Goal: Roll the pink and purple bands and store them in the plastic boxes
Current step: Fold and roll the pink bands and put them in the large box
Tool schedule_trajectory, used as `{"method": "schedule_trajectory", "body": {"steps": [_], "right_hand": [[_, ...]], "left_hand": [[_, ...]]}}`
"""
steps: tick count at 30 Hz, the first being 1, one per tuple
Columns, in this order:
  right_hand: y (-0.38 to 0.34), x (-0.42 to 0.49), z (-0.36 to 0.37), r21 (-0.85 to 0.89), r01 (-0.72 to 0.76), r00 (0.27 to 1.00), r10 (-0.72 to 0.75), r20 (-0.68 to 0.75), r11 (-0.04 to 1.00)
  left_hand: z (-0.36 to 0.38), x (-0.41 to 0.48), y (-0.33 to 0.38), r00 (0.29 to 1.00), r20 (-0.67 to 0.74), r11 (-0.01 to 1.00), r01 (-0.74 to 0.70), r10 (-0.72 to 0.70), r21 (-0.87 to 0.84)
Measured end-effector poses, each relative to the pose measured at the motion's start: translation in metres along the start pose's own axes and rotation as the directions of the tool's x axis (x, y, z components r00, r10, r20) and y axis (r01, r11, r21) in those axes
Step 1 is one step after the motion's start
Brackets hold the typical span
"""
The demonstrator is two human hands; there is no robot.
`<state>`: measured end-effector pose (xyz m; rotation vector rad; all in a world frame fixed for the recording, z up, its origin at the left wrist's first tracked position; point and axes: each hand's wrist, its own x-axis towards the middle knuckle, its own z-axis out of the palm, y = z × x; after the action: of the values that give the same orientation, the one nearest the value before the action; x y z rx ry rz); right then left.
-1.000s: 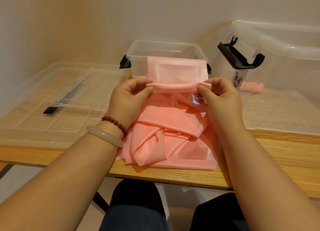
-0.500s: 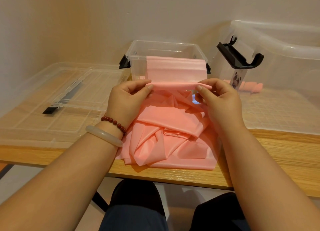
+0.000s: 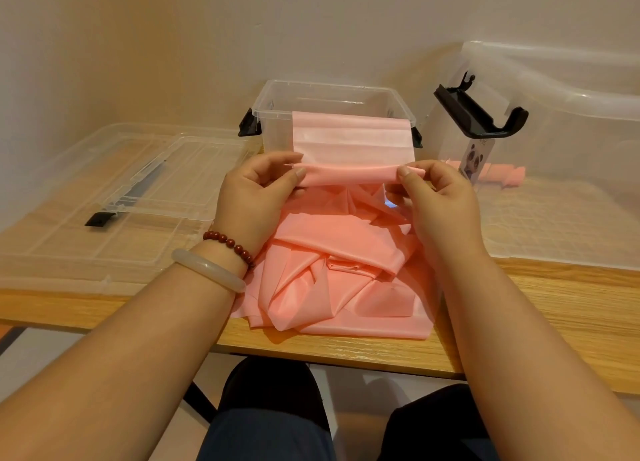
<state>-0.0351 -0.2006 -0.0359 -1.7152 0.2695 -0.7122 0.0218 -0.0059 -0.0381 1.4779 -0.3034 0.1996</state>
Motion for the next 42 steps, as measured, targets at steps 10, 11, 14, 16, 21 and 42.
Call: {"method": "schedule_trajectory", "body": {"steps": [10, 11, 14, 16, 21, 42], "right_hand": [[-0.0053, -0.002, -0.0012, -0.016, 0.053, 0.998, -0.054, -0.034, 0.998], [-0.0049, -0.002, -0.0014, -0.003, 0.042, 0.999, -0.042, -0.035, 0.999], [-0.003, -0.0017, -0.0032, -0.011, 0.026, 1.0, -0.026, -0.005, 1.0], [-0.002, -0.0014, -0.0042, -0.042, 0.022, 1.0, -0.022, -0.001, 0.999], [-0.0003, 0.0003, -0.0033, -0.017, 0.008, 0.999, -0.009, -0.035, 1.0], [-0.0002, 0.0003, -0.0046, -0.026, -0.013, 0.999, 0.014, 0.048, 1.0]], "left_hand": [[-0.0012, 0.0004, -0.0019, 1.0, -0.001, 0.999, 0.027, -0.027, 0.045], [-0.0016, 0.0001, -0.0024, 1.0, -0.005, 0.998, 0.025, -0.025, 0.065], [-0.0031, 0.0004, -0.0039, 1.0, 0.002, 0.995, 0.01, -0.01, 0.102], [-0.0038, 0.0013, -0.0041, 1.0, 0.004, 0.992, -0.021, 0.02, 0.125], [-0.0034, 0.0035, -0.005, 1.0, -0.016, 0.993, -0.024, 0.026, 0.116], [-0.0035, 0.0022, -0.0051, 1.0, -0.009, 0.994, 0.02, -0.019, 0.109]]}}
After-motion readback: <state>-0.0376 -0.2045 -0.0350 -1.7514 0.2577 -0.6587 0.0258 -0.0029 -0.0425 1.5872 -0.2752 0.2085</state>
